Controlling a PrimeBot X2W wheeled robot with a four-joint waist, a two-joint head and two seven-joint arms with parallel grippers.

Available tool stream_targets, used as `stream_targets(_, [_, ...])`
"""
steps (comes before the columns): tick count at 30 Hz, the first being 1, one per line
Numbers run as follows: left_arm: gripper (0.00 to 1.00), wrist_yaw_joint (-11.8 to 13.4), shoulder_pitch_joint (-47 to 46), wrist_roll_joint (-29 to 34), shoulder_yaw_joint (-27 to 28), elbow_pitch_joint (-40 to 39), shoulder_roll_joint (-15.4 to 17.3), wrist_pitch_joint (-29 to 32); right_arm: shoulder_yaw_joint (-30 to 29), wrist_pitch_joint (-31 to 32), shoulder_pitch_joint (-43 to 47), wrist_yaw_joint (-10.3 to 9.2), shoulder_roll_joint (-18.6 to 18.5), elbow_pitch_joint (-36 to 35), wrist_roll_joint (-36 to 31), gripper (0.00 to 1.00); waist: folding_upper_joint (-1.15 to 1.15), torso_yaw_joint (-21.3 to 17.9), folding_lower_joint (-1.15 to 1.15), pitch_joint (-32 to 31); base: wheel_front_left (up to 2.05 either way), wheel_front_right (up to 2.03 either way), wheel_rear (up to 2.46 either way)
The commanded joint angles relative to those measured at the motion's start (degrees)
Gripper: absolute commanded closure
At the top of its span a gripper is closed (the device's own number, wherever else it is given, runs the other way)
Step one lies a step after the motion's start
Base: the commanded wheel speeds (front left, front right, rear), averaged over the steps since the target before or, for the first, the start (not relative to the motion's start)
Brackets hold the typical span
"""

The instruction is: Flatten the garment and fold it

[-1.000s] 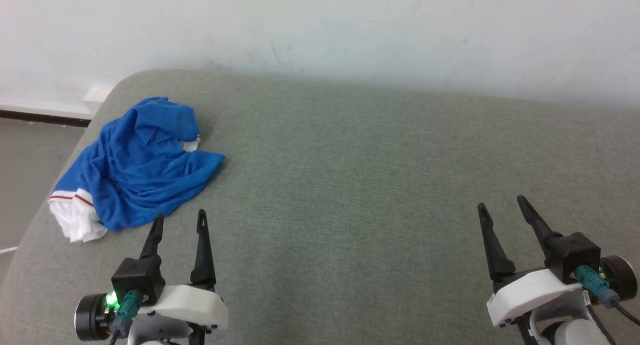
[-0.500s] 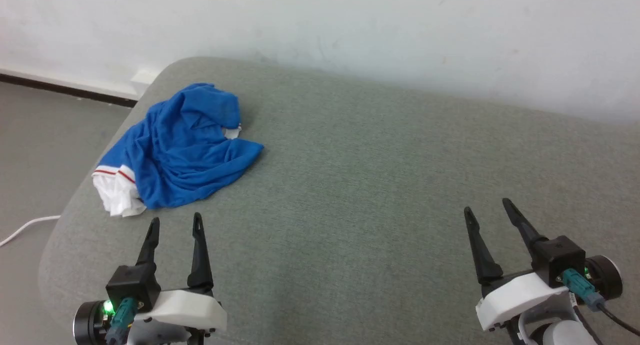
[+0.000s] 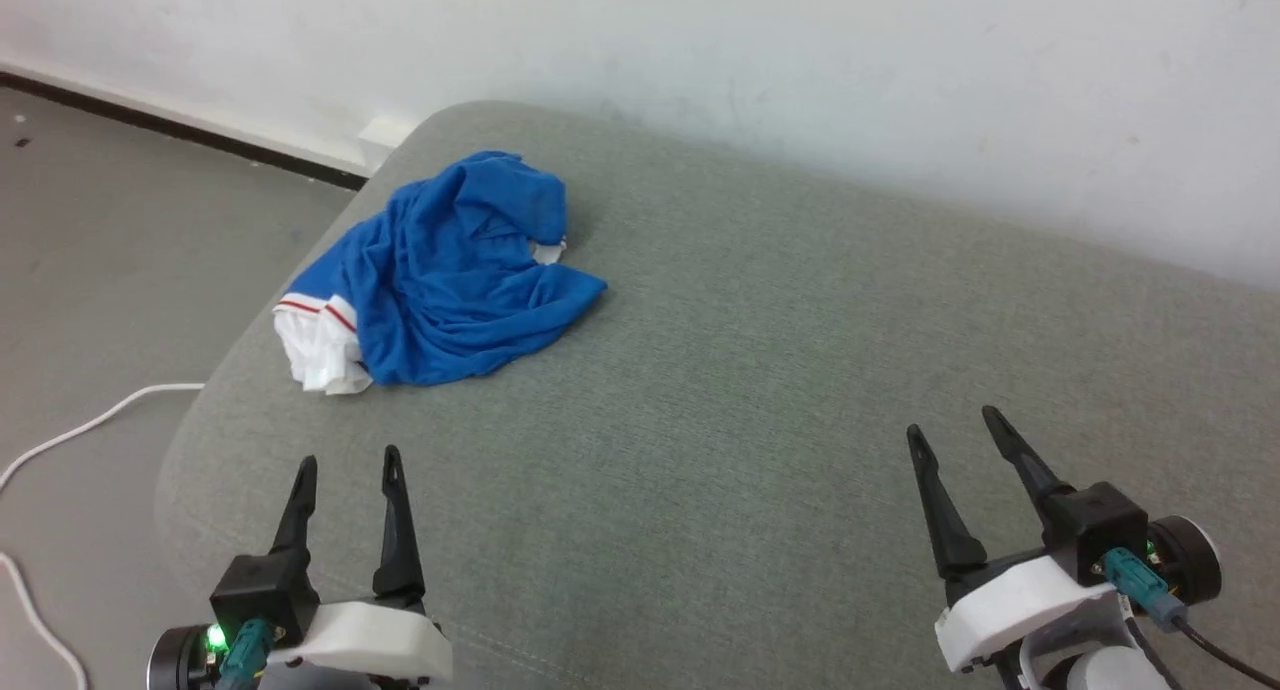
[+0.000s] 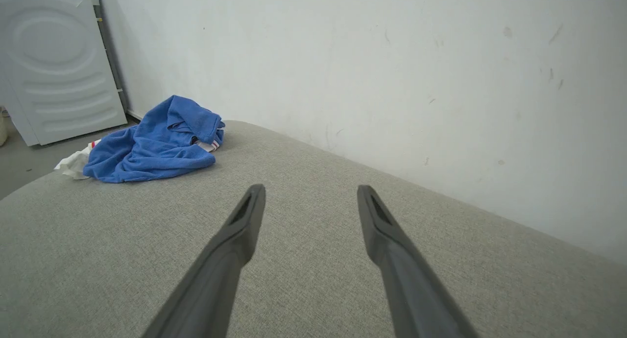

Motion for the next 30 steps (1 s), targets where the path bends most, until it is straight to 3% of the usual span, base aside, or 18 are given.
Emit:
stream_targets(1, [0.0,0.4,0.9,-0.6,0.1,0.3,-0.2,-0.6,0.1,-0.5,-0.8,-0.09,0.2,0.3,0.3,0.0,-0.01,1.2,0.0,-0.2,0.0,0.0,0.0])
stream_targets(30, [0.0,3.3,2.9,-3.7,-1.4,0.4,-0.3,-3.9,1.3,-3.3,-1.5,-0.11,0.2,2.0,-0.2,0.0,-0.01,7.1,0.0,0.4,0.0,0.0,0.0])
